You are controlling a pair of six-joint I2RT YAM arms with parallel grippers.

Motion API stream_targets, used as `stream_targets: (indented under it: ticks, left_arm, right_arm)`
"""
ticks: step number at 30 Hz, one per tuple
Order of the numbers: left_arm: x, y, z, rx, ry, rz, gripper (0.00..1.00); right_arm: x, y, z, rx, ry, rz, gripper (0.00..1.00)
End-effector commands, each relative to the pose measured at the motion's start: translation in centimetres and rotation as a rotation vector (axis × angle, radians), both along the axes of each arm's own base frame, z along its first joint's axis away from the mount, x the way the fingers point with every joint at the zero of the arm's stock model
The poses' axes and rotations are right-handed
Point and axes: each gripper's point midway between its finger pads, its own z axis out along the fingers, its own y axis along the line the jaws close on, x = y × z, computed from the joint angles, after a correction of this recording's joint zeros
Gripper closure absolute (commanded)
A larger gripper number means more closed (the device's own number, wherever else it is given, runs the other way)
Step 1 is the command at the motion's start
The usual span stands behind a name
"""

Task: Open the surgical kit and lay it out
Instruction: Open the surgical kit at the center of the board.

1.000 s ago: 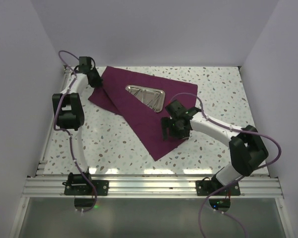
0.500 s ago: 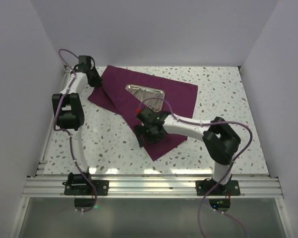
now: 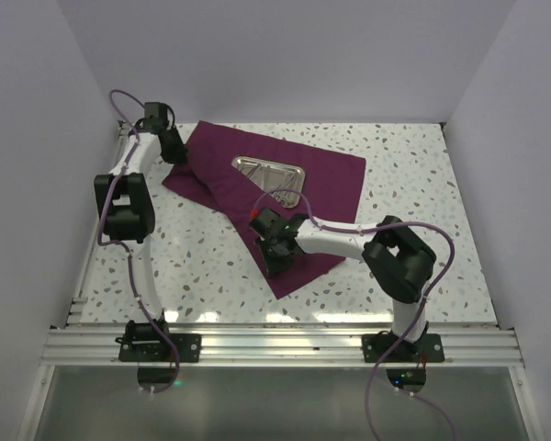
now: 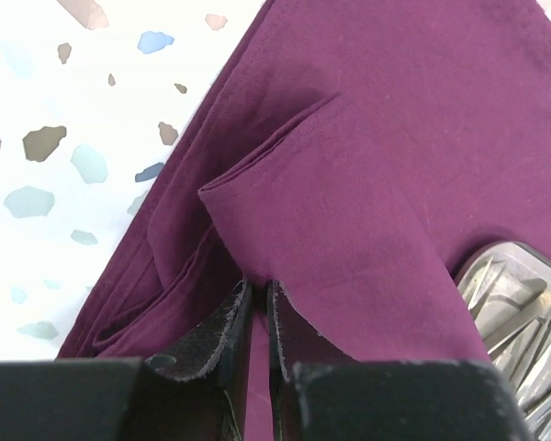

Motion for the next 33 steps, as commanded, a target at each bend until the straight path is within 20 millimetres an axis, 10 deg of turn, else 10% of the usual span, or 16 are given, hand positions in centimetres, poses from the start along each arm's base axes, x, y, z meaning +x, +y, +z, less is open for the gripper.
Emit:
stream_targets:
  ticks: [1, 6, 13, 20, 23, 33]
  left_arm:
    - [-0.2, 0.5, 4.5, 0.025, -0.069, -0.015, 0.85]
    - [-0.6, 0.7, 5.1, 0.041, -0.069, -0.02, 0.85]
    - [-1.8, 0.8, 5.9, 0.047, -0.06, -0.021, 0.88]
    - [-4.1, 1.7, 9.0, 0.099, -0.08, 0.019, 0.83]
    - [-4.6, 1.2, 8.8, 0.076, -0.101, 0.01, 0.52]
    - [-6.0, -0.8, 3.8, 0.083, -0.002, -0.015, 0.52]
  right_arm:
    - [-1.2, -2.2, -4.1, -0.095, 0.032, -0.016, 0.73]
    - [-1.8, -3.7, -5.7, -0.177, 0.048, -0.022, 1.0]
    - [-3.0, -3.6, -5.5, -0.184, 0.062, 0.02, 1.0]
    - [-8.8, -6.3, -0.9, -0.26, 0.128, 0.16, 1.0]
    - [-10.8, -7.5, 0.5, -0.248, 0.145, 0.161, 1.0]
    - [-12.3, -12.3, 3.0, -0.311, 0.132, 0.087, 0.97]
